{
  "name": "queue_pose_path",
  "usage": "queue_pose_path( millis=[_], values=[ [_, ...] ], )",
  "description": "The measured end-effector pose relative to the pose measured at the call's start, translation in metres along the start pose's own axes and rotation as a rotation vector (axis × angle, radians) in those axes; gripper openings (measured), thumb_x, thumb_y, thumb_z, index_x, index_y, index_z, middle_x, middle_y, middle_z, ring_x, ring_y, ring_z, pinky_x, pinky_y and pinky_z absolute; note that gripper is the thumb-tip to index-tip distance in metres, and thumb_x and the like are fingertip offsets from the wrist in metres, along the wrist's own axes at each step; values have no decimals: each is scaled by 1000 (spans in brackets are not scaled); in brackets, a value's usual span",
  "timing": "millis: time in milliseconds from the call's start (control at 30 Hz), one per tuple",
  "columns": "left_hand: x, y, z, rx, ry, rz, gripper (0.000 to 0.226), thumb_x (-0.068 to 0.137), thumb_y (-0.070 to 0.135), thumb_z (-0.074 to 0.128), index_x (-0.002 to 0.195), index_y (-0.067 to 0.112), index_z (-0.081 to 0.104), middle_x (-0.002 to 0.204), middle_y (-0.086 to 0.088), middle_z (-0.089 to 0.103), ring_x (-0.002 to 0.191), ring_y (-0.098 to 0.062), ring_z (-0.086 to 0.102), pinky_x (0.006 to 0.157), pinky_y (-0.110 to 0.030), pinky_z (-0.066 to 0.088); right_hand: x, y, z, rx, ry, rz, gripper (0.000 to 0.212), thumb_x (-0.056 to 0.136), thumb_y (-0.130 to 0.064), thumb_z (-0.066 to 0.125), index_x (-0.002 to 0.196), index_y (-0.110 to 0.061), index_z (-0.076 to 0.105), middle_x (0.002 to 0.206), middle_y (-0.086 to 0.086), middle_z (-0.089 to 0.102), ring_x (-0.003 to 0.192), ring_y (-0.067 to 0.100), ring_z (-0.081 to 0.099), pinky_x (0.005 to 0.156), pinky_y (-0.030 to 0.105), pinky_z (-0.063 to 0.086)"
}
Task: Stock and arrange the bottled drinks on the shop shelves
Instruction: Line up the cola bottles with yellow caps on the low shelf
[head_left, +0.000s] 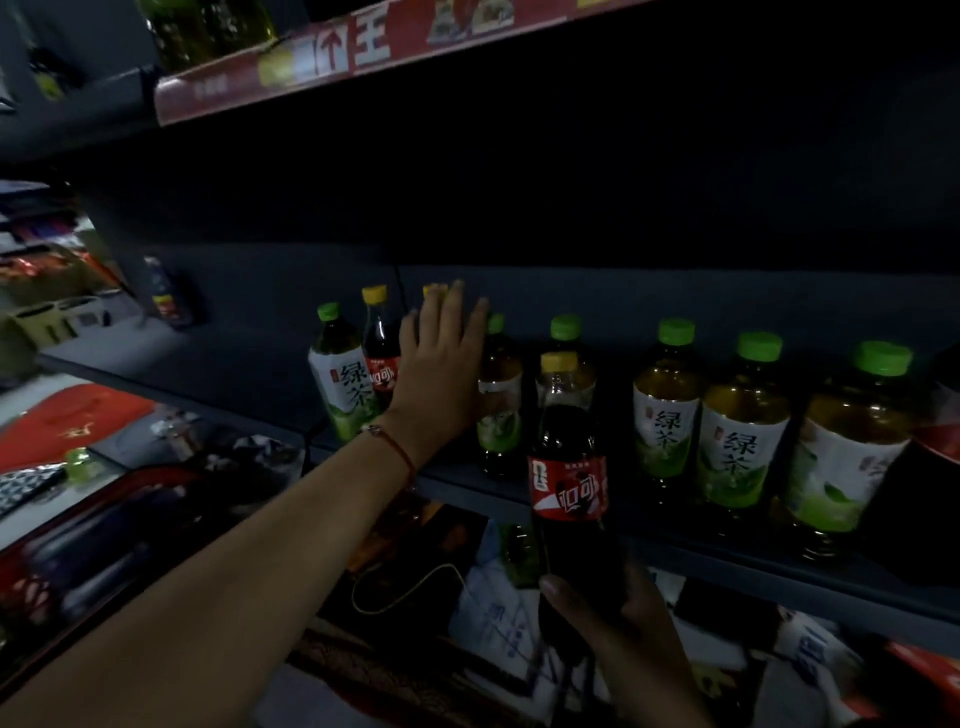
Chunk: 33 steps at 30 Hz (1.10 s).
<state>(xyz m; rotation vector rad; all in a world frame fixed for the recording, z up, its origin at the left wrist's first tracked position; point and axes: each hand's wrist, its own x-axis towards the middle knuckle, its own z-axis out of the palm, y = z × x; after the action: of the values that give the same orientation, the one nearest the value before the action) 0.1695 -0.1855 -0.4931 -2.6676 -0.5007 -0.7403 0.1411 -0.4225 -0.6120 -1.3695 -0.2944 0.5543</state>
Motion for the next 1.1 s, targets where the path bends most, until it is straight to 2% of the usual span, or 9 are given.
queue_pose_path(
  millis=[133,267,333,433,567,700,833,933,1100],
  values=[
    [0,0,4,-60,19,-58,103,62,63,80,146,15,42,150,-26,34,129,-44,39,100,-53,35,-1,-2,-4,43,2,-13,56,61,-23,87,105,-41,57,113,-9,67,104,11,61,90,36,49],
    [-14,4,7,-186,83,-72,99,61,55,84,142,19,40,134,-18,50,112,-37,50,90,-46,42,-7,-5,-6,48,19,-16,59,59,-25,85,111,-33,60,110,-7,69,102,10,64,82,28,49],
    [-25,9,7,-437,79,-72,92,69,49,84,141,23,33,126,-10,59,107,-29,57,86,-42,49,-9,-10,-7,38,24,-24,49,71,-15,82,110,-32,59,107,-11,68,98,6,62,77,23,48],
    [-45,11,6,-836,92,-190,79,77,43,81,137,38,30,130,-2,58,109,-19,62,83,-41,57,-9,-14,-9,-4,8,-13,40,77,-15,79,100,-38,56,105,-15,63,95,4,58,86,31,45],
    [-73,-2,4,-1096,181,-301,78,76,33,82,136,44,33,135,4,52,118,-12,58,91,-40,57,-7,-21,-3,-76,43,-48,38,78,-20,78,97,-42,54,102,-18,60,89,2,57,75,26,46],
    [-108,-29,-6,-1200,267,-396,87,73,24,84,133,55,29,131,8,55,116,-6,59,94,-35,55,1,-35,17,-230,72,-118,46,76,-27,80,115,-34,57,108,-14,64,98,9,62,82,30,49],
    [-136,-56,-14,-1211,314,-453,85,75,17,84,130,54,29,118,27,50,105,10,57,84,-13,52,30,-47,48,-340,88,-196,38,74,-30,84,105,-35,62,105,-9,70,95,8,67,80,30,55],
    [-147,-72,-18,-1253,304,-479,84,75,20,84,130,54,30,121,21,52,103,10,58,82,-13,51,57,-50,75,-405,134,-243,38,75,-26,83,106,-26,61,103,-5,68,98,16,66,86,35,53],
    [-157,-85,-23,-1304,300,-506,85,75,17,84,134,47,31,117,27,49,98,15,58,76,-5,48,92,-46,109,-473,151,-356,35,76,-13,82,97,-25,57,92,-11,62,89,9,59,69,14,42]
  ],
)
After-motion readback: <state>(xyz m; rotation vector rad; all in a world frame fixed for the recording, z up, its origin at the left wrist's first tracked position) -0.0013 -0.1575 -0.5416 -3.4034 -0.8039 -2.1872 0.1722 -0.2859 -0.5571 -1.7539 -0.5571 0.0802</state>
